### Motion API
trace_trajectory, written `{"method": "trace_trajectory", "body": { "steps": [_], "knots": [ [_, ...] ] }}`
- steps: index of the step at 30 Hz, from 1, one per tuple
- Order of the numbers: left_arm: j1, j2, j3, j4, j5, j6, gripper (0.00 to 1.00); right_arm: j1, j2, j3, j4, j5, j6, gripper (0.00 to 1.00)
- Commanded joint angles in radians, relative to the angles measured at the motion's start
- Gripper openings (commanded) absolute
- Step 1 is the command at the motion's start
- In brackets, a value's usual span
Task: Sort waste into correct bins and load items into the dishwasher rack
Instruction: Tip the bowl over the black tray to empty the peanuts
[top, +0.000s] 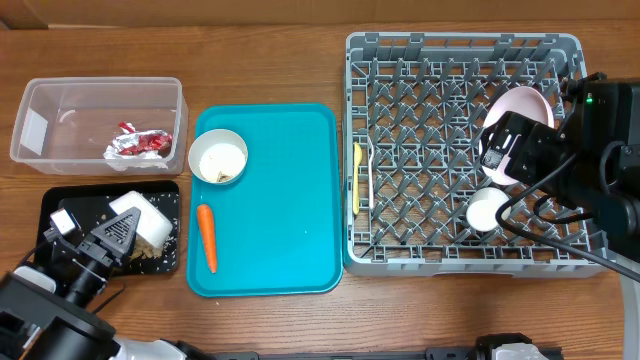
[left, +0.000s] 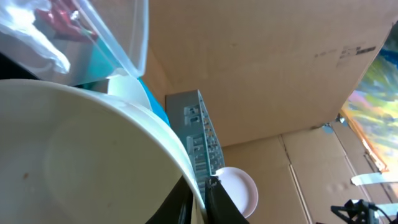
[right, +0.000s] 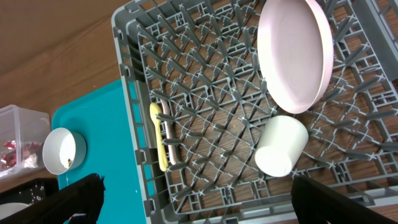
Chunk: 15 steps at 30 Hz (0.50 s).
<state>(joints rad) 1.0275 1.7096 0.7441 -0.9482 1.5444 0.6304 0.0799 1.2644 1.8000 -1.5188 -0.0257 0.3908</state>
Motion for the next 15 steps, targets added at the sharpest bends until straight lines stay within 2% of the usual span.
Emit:
{"method": "trace_trajectory", "body": {
  "steps": [1,4,7,10,15],
  "knots": [
    [-0.001,-0.063,0.005,-0.013,-0.036,0.082,0.11,-0.003,-0.004,0.013,0.002,0.008,-0.005,1.0],
    [-0.001,-0.107,0.038,-0.116,-0.134,0.127,0.1,-0.003,-0.003,0.013,0.003,0.008,-0.005,1.0],
    [-0.001,-0.171,0.087,-0.279,-0.181,0.272,0.1,-0.003,-0.003,0.013,0.002,0.008,-0.005,1.0],
    [-0.001,-0.238,0.15,-0.4,-0.217,0.357,0.09,-0.003,-0.003,0.013,0.002,0.008,-0.005,1.0],
    [-0.001,-0.315,0.178,-0.413,-0.233,0.336,0.09,-0.003,-0.004,0.013,0.002,0.008,-0.005,1.0]
  ]
}}
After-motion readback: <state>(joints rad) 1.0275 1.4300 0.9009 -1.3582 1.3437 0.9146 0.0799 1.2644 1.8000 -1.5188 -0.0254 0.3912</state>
